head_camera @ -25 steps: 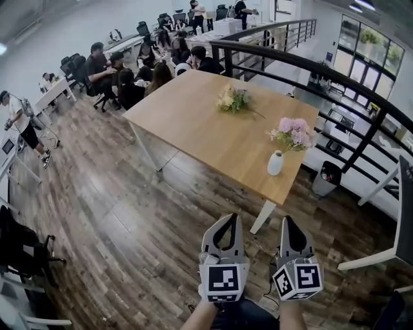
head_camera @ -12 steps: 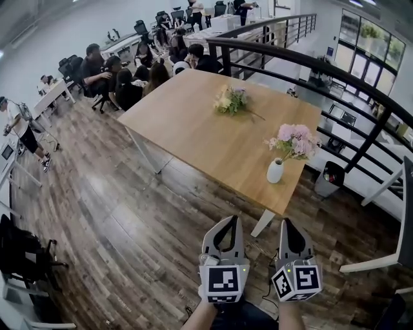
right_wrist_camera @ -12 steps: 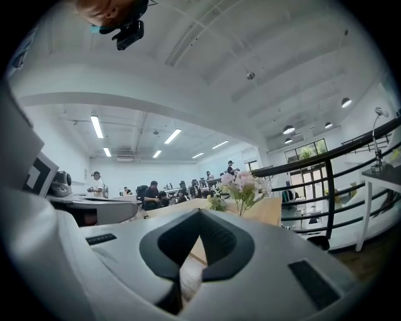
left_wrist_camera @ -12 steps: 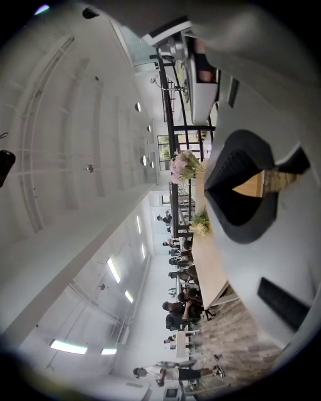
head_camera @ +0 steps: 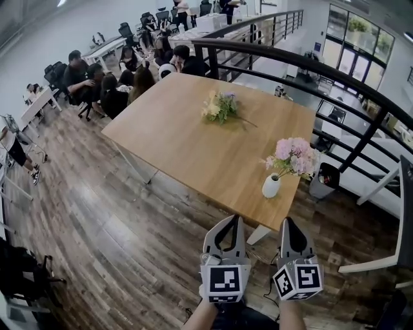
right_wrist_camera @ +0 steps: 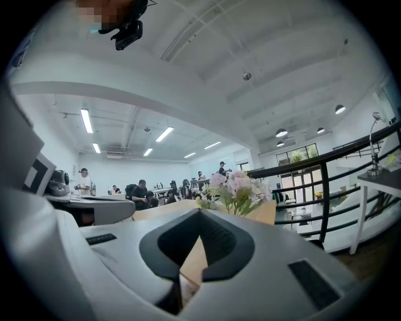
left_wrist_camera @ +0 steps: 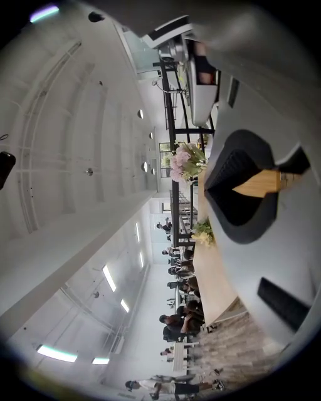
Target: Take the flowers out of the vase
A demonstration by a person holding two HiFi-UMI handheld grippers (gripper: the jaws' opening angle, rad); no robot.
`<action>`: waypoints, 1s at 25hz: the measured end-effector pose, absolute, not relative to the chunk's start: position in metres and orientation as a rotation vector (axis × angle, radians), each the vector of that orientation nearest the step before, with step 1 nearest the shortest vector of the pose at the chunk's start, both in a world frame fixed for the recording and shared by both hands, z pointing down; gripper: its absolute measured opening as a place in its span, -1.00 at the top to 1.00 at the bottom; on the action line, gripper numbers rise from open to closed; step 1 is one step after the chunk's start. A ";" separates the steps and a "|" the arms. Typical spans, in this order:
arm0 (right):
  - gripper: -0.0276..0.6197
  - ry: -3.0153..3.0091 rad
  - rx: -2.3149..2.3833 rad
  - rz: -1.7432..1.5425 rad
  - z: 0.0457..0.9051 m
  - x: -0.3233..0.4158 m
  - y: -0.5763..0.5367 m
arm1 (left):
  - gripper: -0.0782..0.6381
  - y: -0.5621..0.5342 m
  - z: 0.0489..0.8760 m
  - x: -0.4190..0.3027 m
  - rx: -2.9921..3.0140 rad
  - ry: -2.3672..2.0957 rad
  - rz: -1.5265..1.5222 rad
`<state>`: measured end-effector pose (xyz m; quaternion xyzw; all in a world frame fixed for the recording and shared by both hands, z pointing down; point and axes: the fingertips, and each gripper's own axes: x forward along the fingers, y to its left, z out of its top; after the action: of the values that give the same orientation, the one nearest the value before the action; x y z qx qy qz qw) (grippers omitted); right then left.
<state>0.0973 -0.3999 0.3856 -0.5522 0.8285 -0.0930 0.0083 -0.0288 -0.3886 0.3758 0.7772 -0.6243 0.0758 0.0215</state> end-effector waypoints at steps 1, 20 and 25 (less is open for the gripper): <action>0.92 2.583 -1.740 -0.291 0.387 0.097 -0.407 | 0.69 -0.396 0.377 -0.029 2.416 -1.924 0.234; 0.85 2.468 -2.032 -0.329 0.419 0.087 -0.510 | 0.69 -0.516 0.397 -0.052 2.482 -1.756 0.234; 0.85 2.434 -2.097 -0.357 0.432 0.086 -0.533 | 0.69 -0.543 0.407 -0.058 2.490 -1.716 0.233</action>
<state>0.0863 -0.5329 0.4322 -0.6481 0.7521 -0.1104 -0.0454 -0.0579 -0.5426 0.4073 0.8198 -0.5649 0.0768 0.0546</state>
